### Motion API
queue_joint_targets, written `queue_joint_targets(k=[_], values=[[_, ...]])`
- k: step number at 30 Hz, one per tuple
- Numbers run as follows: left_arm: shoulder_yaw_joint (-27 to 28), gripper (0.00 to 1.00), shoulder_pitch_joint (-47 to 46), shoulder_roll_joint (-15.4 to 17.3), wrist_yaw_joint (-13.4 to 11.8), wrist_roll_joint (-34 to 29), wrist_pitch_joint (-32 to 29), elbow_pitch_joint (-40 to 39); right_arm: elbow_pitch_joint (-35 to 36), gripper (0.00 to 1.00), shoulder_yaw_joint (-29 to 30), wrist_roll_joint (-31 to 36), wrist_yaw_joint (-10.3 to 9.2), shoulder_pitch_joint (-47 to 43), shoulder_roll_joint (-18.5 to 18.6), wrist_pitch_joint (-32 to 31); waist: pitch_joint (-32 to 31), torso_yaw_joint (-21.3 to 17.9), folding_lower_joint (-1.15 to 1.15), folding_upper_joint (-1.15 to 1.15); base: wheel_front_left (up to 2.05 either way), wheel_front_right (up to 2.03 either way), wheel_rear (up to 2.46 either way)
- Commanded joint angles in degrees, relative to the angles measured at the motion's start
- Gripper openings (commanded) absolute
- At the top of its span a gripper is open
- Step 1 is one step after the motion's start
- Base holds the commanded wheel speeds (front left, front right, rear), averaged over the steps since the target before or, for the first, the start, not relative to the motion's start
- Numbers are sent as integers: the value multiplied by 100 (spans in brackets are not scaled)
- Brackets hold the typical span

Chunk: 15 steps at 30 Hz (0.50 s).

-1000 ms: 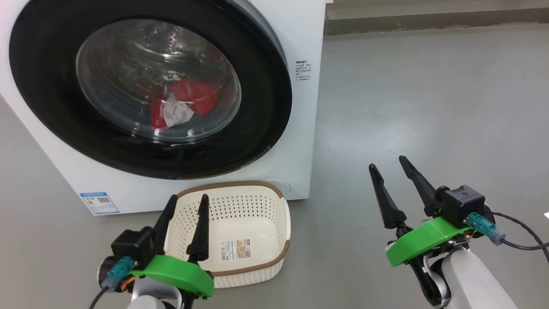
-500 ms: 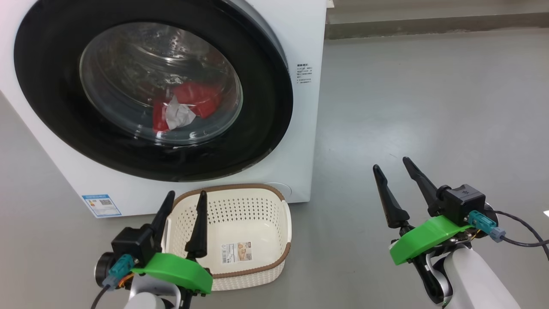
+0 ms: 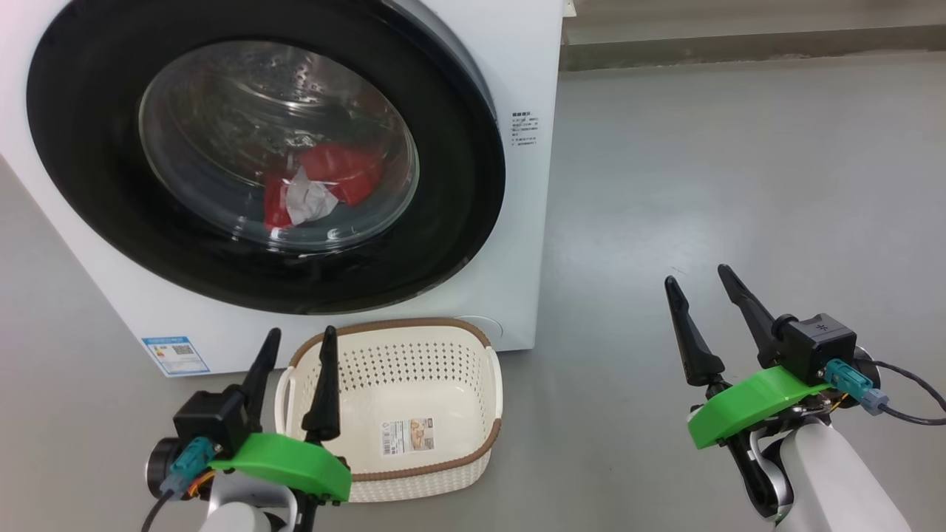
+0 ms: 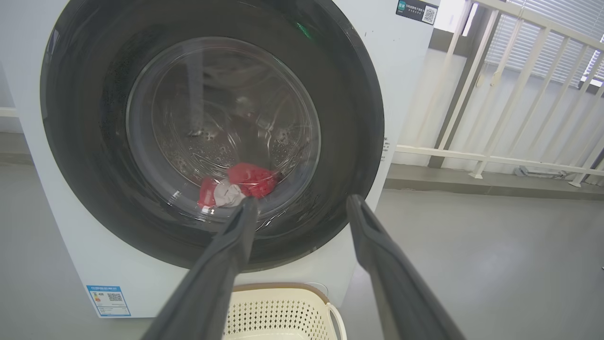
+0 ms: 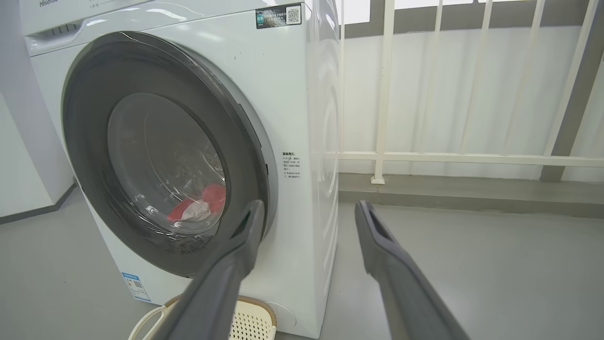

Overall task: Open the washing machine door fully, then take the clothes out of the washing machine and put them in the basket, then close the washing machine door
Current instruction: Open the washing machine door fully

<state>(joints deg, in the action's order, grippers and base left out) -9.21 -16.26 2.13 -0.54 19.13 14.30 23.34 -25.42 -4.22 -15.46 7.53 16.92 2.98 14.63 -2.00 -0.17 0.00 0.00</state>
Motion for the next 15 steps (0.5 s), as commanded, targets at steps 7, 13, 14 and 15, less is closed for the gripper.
queue_joint_targets(k=[7,13,14,15], values=[[290,100,-94,138,-33,-69,70,-86,185,100,-67,53,-4,128,-11,37,-2,-25,0,0,0,0,0],[321,100,-102,148,-23,-107,70,-82,199,100,-69,25,-4,120,-11,37,-14,-11,0,0,0,0,0],[330,100,-98,150,-20,-110,70,-92,202,100,-67,22,-4,120,-11,37,-17,-10,0,0,0,0,0],[340,100,-92,151,-18,-113,70,-104,204,100,-62,18,-4,120,-11,37,-20,-8,0,0,0,0,0]])
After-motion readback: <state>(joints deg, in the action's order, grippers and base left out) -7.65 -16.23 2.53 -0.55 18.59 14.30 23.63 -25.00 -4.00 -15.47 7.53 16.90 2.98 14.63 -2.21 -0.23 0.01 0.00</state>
